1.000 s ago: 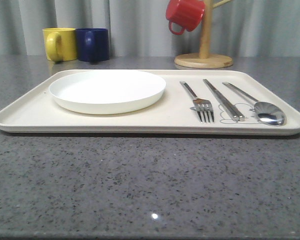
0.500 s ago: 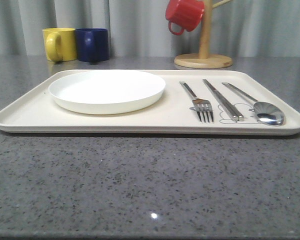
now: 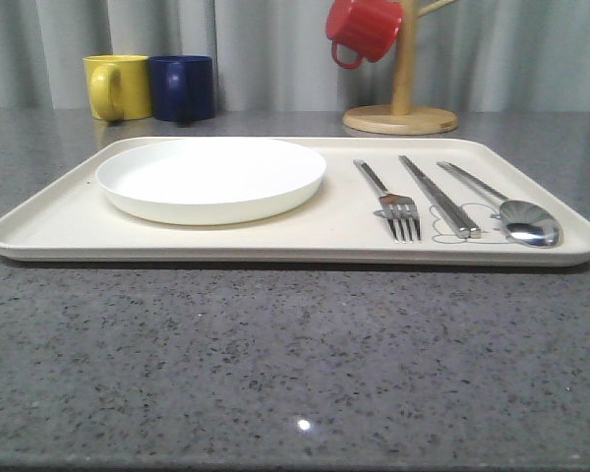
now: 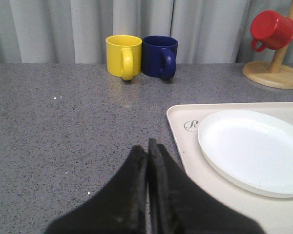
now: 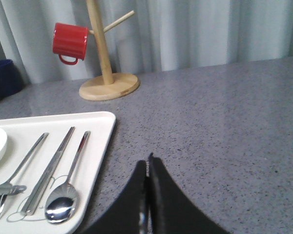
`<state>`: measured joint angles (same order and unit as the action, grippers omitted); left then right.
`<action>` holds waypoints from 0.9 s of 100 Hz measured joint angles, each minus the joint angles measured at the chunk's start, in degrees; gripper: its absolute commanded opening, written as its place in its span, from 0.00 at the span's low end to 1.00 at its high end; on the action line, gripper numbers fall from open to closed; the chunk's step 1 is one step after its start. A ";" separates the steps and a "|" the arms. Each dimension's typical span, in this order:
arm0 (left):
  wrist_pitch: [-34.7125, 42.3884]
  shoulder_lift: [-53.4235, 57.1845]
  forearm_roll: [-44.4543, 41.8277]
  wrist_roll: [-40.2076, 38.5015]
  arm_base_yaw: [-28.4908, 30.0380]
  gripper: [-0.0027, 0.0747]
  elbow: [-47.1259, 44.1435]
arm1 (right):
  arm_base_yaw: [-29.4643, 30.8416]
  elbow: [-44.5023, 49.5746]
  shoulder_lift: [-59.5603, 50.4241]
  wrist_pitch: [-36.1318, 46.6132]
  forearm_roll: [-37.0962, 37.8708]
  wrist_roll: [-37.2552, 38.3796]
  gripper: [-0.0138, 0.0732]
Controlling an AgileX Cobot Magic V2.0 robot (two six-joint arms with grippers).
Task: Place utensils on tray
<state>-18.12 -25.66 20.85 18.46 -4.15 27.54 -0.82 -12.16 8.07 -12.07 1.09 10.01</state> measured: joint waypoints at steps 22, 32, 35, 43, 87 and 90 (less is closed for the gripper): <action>0.00 0.00 0.00 0.00 0.00 0.01 0.00 | 0.74 7.20 -5.74 8.20 3.08 -0.98 0.08; 0.00 0.00 0.00 0.00 0.00 0.01 0.00 | 0.74 9.53 -8.02 10.45 4.61 -0.98 0.08; 0.00 0.00 0.00 0.00 0.00 0.01 0.00 | 0.74 10.24 -8.34 10.88 4.76 -0.98 0.08; 0.00 0.00 0.00 0.00 0.00 0.01 0.00 | 0.74 11.76 -8.59 12.07 4.76 -0.98 0.08; 0.00 0.00 0.00 0.00 0.00 0.01 0.00 | 0.74 13.75 -8.59 12.07 1.10 -0.98 0.08; 0.00 0.00 0.00 0.00 0.00 0.01 0.00 | 0.74 13.75 -8.59 12.07 1.10 -0.98 0.08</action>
<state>-18.12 -25.66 20.85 18.46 -4.15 27.54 -0.08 1.59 -0.52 0.00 2.19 9.04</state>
